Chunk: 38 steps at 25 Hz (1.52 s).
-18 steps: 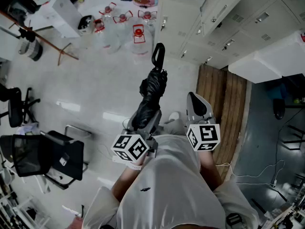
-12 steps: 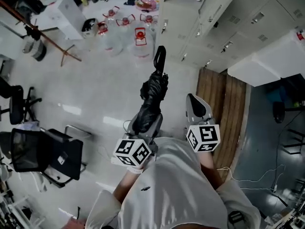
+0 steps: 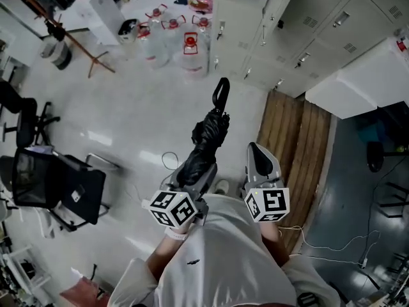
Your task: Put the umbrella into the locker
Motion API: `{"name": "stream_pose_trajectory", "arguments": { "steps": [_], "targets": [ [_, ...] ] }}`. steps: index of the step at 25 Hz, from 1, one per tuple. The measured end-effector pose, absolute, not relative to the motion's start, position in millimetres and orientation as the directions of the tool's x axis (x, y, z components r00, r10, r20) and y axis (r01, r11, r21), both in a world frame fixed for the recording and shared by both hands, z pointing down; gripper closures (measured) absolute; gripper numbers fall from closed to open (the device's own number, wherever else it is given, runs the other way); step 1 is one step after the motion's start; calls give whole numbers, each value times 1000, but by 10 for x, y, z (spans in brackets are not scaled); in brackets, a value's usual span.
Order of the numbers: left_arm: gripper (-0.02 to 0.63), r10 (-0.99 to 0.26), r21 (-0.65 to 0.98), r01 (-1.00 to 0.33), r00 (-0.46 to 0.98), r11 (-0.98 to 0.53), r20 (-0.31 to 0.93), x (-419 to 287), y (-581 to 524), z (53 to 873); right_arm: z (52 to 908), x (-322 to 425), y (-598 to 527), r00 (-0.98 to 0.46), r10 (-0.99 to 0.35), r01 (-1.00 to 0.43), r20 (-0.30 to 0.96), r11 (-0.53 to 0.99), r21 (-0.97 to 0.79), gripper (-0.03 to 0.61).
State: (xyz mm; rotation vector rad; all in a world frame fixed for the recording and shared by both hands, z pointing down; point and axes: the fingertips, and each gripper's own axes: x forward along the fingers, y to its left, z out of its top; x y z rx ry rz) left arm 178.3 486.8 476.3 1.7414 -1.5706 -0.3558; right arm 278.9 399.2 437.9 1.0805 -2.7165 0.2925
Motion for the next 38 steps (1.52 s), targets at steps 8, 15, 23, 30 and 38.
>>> {"name": "stream_pose_trajectory", "arguments": {
  "steps": [8, 15, 23, 30, 38],
  "targets": [
    [302, -938, 722, -690, 216, 50, 271, 1935, 5073, 4772, 4473, 3001, 4128, -697, -658, -707, 286, 696, -125, 577],
    [302, -928, 739, -674, 280, -8, 245, 1788, 4846, 4690, 4378, 2758, 4008, -688, -678, -721, 260, 680, -132, 575],
    [301, -929, 710, -700, 311, -81, 201, 1331, 4550, 4599, 4463, 2362, 3631, -619, -738, -782, 268, 609, -132, 575],
    [299, -910, 719, -688, 355, -100, 214, 1022, 4421, 4710, 4567, 1996, 3574, -595, -751, -802, 285, 579, -148, 577],
    [299, -924, 749, -658, 332, -81, 192, 687, 4438, 4709, 4606, 1574, 3562, -627, -707, -769, 328, 629, -115, 577]
  ]
}}
